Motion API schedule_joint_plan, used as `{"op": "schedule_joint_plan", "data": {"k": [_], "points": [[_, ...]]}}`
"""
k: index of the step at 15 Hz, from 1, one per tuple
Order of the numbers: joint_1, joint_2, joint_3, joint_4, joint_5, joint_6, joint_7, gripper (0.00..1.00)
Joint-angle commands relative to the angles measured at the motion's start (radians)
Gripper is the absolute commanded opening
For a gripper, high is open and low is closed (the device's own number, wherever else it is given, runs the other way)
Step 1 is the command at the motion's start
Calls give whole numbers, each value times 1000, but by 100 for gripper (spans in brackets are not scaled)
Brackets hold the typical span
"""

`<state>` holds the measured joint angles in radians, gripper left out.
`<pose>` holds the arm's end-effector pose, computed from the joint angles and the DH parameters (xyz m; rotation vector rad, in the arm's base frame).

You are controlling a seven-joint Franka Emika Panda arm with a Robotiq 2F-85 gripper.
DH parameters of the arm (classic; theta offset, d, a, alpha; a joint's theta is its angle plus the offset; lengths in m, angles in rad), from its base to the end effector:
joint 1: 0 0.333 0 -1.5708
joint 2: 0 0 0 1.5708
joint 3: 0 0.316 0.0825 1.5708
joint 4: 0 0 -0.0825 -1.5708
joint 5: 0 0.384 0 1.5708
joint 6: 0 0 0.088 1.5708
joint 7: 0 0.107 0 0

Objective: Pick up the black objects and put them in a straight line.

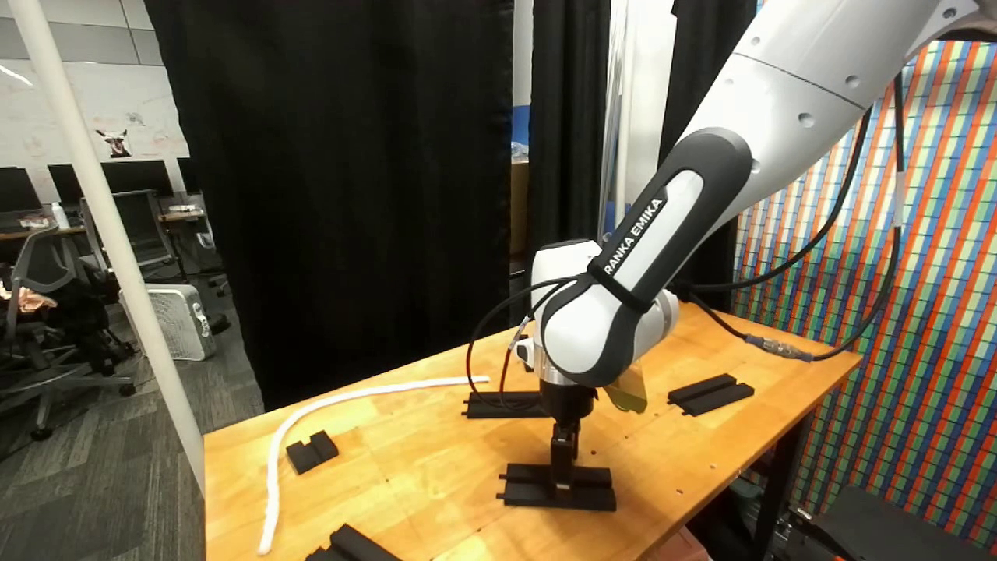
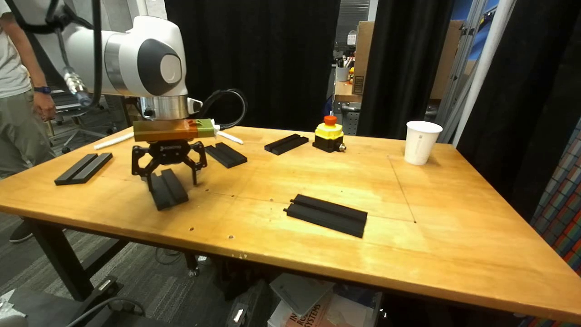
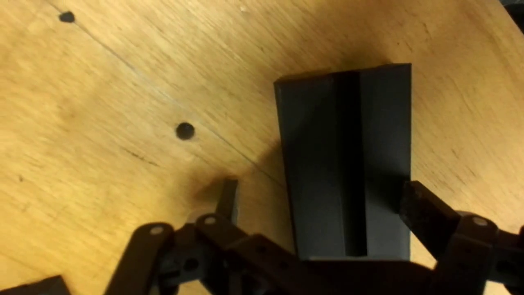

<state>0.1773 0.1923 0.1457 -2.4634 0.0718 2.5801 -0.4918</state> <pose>0.4488 0.1511 0.2140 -2.8561 -1.1258 0.1055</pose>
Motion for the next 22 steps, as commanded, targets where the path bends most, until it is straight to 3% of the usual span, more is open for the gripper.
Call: {"op": "schedule_joint_plan", "data": {"k": [1, 12, 19, 22], "points": [[-20, 15, 18, 15, -46, 22, 61, 100], [-17, -5, 62, 5, -21, 15, 104, 100], [-23, -31, 87, -13, -26, 4, 19, 100], [-10, -26, 88, -17, -56, 17, 41, 100]]}}
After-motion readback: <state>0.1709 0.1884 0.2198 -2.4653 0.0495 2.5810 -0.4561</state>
